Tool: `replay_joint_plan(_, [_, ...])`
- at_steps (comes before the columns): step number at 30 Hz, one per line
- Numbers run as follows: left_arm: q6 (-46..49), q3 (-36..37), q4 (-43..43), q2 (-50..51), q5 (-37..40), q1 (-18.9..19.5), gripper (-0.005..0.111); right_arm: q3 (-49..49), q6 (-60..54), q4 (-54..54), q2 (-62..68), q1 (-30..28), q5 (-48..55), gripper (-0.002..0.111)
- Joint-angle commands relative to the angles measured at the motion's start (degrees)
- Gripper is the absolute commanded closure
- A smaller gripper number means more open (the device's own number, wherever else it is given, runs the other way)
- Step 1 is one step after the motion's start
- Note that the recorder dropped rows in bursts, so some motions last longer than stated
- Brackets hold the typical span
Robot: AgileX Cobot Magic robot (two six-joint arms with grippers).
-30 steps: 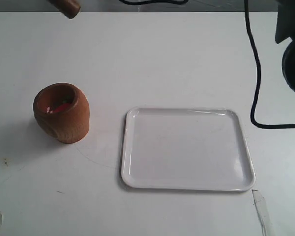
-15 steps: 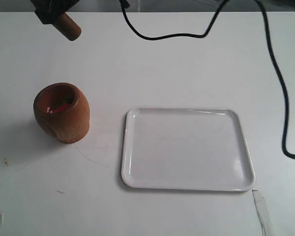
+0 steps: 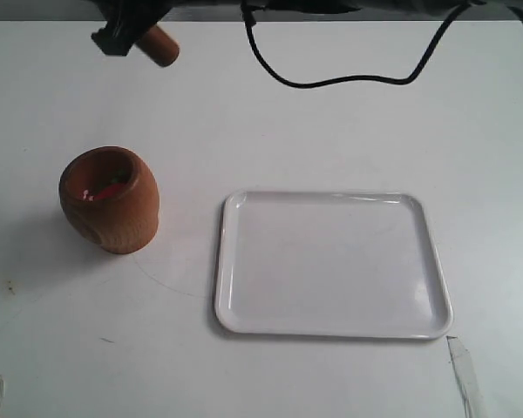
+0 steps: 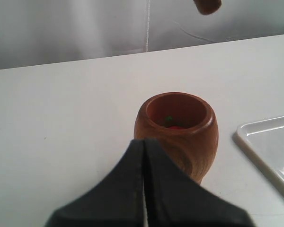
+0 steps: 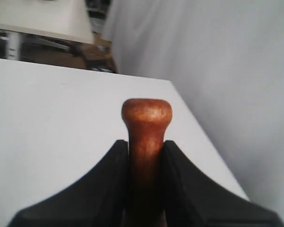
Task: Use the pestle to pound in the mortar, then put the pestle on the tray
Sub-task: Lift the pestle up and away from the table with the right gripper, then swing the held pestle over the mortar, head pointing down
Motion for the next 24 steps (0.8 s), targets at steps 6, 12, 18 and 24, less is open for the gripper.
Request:
replay_joint_plan(6, [-0.5, 0.0, -0.4, -0.1, -0.2, -0.4, 0.107, -4.1, 2.2, -1.8, -5.5, 0.0, -0.7, 0.108])
replay_joint_plan(12, [-0.5, 0.0, -0.4, -0.1, -0.2, -0.4, 0.107, -4.1, 16.1, -25.8, -5.8, 3.7, 28.3, 0.108])
replay_joint_plan(18, [-0.5, 0.0, -0.4, -0.1, -0.2, -0.4, 0.107, -3.4, 50.2, -70.4, -5.5, 8.6, 8.4, 0.108])
replay_joint_plan(24, [-0.5, 0.0, -0.4, -0.1, -0.2, -0.4, 0.107, 6.0, 46.9, -57.2, -5.7, 5.4, -20.7, 0.108])
